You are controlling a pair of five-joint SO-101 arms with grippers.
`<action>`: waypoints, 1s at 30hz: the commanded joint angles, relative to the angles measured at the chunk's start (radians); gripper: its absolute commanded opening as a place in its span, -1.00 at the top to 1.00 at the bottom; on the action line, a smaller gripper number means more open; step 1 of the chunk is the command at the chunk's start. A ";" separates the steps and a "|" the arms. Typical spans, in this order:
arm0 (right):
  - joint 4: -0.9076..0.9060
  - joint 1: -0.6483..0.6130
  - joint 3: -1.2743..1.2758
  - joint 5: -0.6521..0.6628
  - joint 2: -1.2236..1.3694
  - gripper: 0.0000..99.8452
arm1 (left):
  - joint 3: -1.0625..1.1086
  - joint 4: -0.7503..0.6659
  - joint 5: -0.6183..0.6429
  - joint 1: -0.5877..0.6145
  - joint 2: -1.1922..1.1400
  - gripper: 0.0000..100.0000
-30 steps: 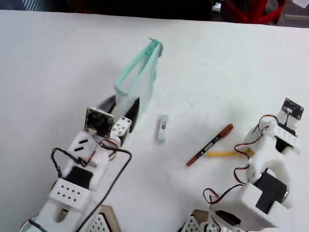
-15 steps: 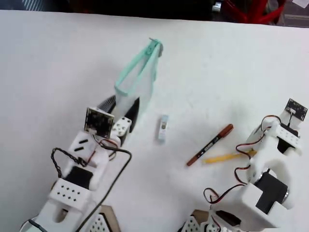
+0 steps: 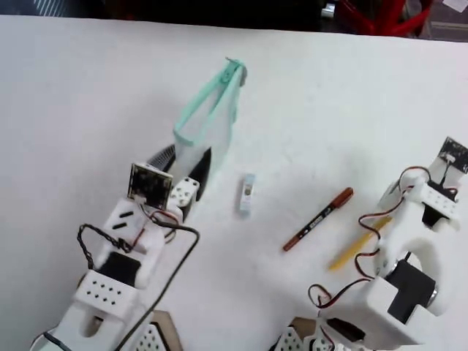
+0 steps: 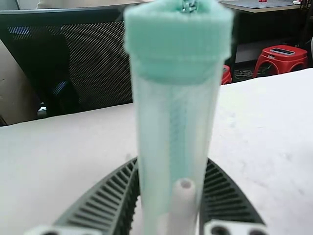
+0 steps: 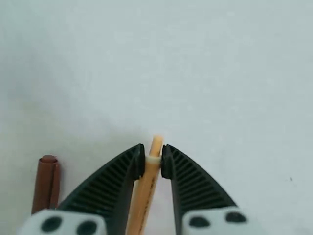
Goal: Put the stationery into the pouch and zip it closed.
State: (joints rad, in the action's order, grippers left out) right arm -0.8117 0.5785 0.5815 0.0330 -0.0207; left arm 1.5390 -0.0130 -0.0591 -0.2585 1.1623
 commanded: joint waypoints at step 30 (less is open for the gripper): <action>-0.102 -0.572 -0.155 -0.006 -1.214 0.96 | 0.000 -0.017 -0.009 -0.008 0.008 0.65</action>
State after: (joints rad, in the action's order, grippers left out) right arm -0.9421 0.0951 0.4726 0.0330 -1.1362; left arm 1.5436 -0.0130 -0.0591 -0.2585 1.1638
